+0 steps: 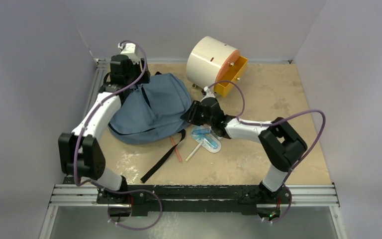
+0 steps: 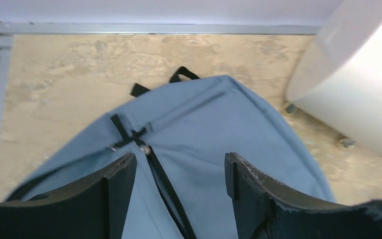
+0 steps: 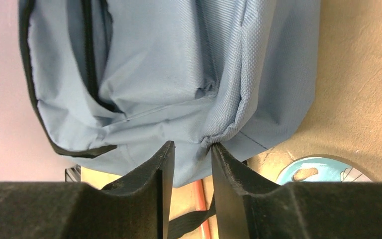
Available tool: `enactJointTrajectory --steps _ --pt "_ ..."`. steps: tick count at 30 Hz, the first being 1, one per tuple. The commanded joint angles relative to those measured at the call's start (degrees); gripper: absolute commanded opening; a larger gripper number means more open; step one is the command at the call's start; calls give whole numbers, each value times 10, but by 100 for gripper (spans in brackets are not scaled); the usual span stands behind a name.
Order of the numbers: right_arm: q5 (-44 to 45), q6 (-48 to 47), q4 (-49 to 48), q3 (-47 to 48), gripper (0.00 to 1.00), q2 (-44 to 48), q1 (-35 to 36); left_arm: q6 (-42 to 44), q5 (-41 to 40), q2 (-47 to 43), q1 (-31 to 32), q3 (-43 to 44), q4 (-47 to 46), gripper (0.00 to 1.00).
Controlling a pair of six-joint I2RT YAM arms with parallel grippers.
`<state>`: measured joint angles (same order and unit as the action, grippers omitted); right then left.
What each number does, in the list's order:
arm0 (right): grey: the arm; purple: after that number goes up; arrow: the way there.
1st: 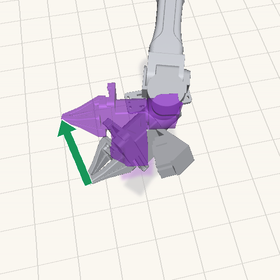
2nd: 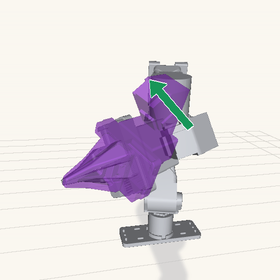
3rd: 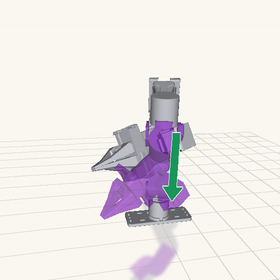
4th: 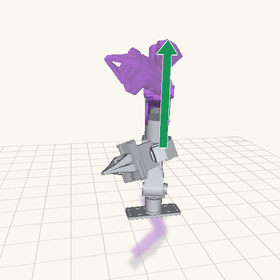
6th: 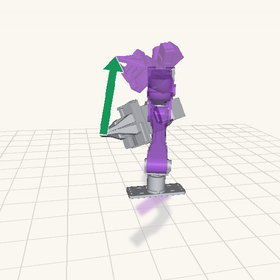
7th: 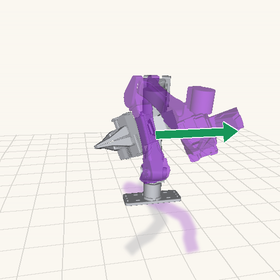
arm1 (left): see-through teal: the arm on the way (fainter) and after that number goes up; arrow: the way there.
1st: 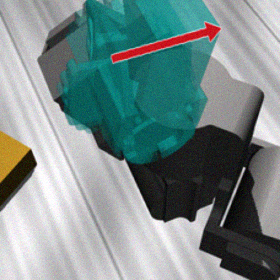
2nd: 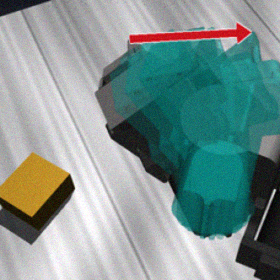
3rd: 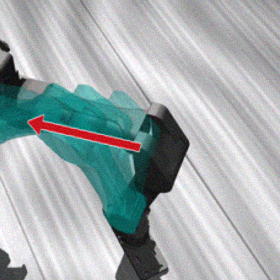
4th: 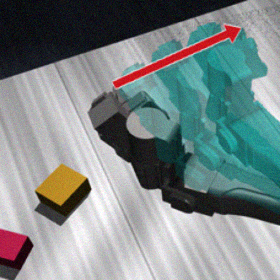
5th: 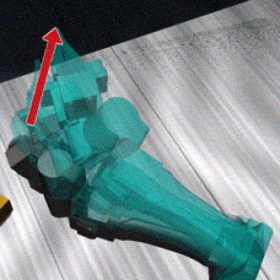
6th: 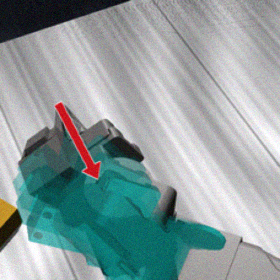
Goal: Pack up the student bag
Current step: Unzip the student bag at the center of the board.
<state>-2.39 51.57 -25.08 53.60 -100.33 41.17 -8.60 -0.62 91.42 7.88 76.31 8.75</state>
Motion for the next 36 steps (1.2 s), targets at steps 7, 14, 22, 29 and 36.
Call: enactJointTrajectory --steps 7,14,22,29,36 --pt "116 -67 81 11 42 111 -3 -171 56 -174 -2 -137 37 68" --pt "225 -113 132 5 64 184 -3 -208 46 -259 -2 -212 70 68" --pt "255 -194 122 12 80 204 -3 -208 7 -249 -2 -241 97 67" --pt "230 -203 158 68 87 171 -3 -239 -5 -204 -5 -236 81 65" --pt "163 -211 166 102 84 137 -3 -284 -51 -156 -5 -244 57 63"
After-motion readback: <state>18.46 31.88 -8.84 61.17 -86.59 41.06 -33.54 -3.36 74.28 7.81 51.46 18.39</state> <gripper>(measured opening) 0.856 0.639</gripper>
